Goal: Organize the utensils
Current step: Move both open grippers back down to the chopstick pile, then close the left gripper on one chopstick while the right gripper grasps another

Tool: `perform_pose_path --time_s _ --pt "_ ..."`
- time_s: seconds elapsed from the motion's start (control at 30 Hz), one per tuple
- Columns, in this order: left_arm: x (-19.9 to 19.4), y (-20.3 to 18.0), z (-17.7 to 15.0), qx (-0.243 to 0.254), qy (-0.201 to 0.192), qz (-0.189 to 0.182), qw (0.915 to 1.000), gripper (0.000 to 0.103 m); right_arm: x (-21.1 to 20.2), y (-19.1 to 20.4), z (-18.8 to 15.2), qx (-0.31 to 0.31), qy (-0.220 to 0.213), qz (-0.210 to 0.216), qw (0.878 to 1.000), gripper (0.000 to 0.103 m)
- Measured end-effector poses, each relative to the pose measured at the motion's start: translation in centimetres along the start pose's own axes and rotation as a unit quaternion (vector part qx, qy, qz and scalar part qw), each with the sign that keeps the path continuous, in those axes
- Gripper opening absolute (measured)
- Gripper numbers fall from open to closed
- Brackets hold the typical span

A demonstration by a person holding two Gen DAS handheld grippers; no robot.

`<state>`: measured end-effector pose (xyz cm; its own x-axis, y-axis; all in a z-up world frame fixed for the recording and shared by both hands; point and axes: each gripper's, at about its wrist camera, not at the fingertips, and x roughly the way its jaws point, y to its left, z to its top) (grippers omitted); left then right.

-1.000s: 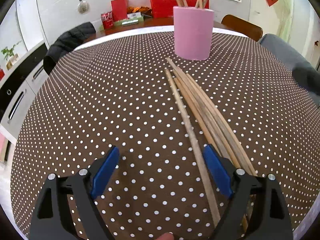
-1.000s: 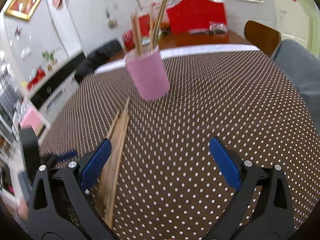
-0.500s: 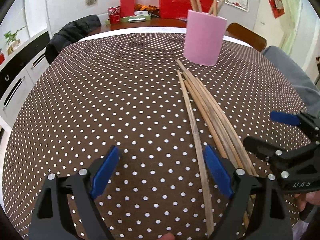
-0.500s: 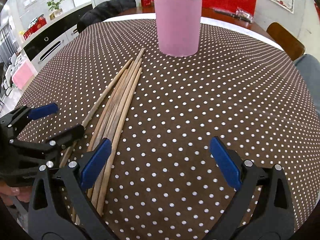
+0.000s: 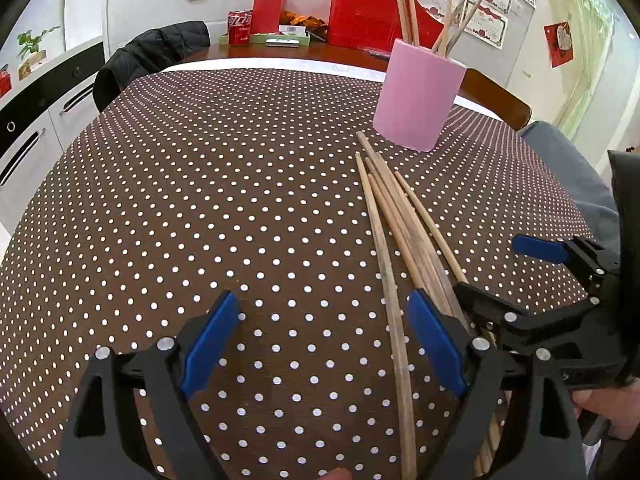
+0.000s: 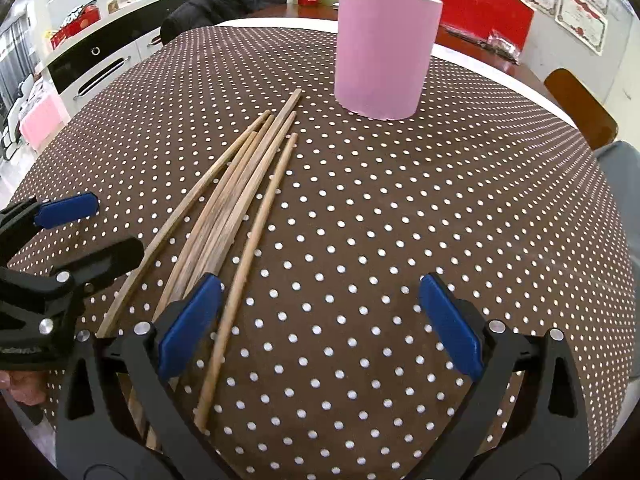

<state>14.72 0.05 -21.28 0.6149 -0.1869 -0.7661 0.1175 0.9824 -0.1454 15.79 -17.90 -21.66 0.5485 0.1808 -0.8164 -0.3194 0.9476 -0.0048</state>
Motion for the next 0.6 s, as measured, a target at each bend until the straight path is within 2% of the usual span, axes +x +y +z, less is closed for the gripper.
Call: perform_pose_path --time_s 0.23,0.47,0.6 --pt "0.1 -0.5 0.0 0.011 0.003 0.012 0.9999 0.086 -0.5 -1.7 -0.2 0.018 0.002 -0.010 1.000 0.097" --pt "1.9 -2.0 1.6 0.072 0.030 0.052 0.9955 0.086 -0.8 -2.3 -0.4 0.022 0.000 -0.006 1.000 0.096" --pt "2.8 -2.5 2.8 0.106 0.034 0.051 0.9925 0.086 -0.4 -2.7 0.4 0.016 -0.001 0.000 1.000 0.091"
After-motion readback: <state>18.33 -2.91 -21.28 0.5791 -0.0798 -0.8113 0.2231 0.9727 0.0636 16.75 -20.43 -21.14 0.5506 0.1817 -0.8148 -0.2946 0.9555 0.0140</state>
